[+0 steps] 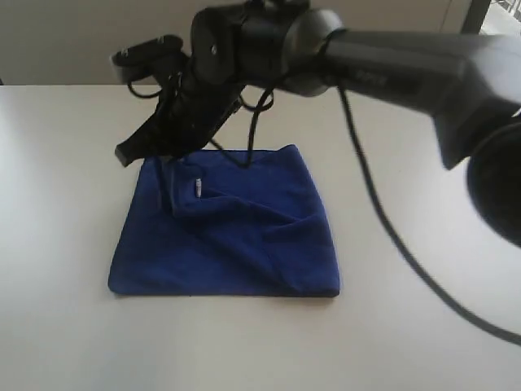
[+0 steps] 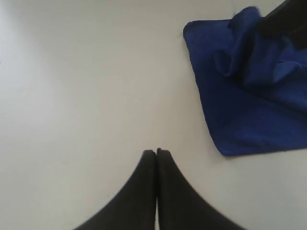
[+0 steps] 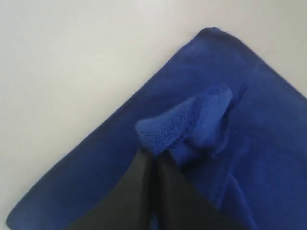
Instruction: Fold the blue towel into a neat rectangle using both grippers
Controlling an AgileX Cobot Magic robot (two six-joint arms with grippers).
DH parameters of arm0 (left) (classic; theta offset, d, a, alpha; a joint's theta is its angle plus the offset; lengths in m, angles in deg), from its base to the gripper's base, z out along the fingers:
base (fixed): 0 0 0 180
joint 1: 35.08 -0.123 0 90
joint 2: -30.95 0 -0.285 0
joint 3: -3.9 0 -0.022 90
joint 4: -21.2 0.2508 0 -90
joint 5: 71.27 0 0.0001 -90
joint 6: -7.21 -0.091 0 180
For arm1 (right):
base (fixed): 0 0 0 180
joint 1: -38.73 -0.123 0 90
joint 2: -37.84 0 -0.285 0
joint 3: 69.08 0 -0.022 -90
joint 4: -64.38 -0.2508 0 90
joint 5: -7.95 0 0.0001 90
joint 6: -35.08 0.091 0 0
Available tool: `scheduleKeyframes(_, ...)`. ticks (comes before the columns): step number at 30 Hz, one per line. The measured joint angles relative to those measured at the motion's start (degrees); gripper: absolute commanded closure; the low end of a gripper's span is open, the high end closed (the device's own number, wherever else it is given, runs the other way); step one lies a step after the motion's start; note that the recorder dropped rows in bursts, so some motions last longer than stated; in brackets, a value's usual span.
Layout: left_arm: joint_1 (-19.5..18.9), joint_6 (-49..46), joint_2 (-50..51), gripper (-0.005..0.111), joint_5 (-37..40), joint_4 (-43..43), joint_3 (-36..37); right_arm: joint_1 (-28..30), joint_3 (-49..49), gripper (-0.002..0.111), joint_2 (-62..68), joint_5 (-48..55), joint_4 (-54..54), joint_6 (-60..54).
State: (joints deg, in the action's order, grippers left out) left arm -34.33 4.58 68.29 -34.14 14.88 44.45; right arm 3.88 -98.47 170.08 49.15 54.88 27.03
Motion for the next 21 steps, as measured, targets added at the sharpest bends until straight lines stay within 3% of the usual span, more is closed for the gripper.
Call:
scheduleKeyframes(5,0.0,0.0,0.0,0.107,0.0,0.0,0.0,-1.75,0.0,0.101,5.42,-6.14,-3.82,-1.55)
scheduleKeyframes(10,0.0,0.0,0.0,0.107,0.0,0.0,0.0,-2.33,0.0,0.06,7.34,-7.25,-5.1,-3.04)
scheduleKeyframes(13,0.0,0.0,0.0,0.107,0.0,0.0,0.0,-2.33,0.0,0.045,7.06,-7.78,-5.15,-3.04)
scheduleKeyframes(18,0.0,0.0,0.0,0.107,0.0,0.0,0.0,-2.33,0.0,0.045,3.12,-6.24,-5.15,-3.04)
scheduleKeyframes(21,0.0,0.0,0.0,0.107,0.0,0.0,0.0,-2.2,0.0,0.056,-1.32,-3.6,-3.87,-3.51)
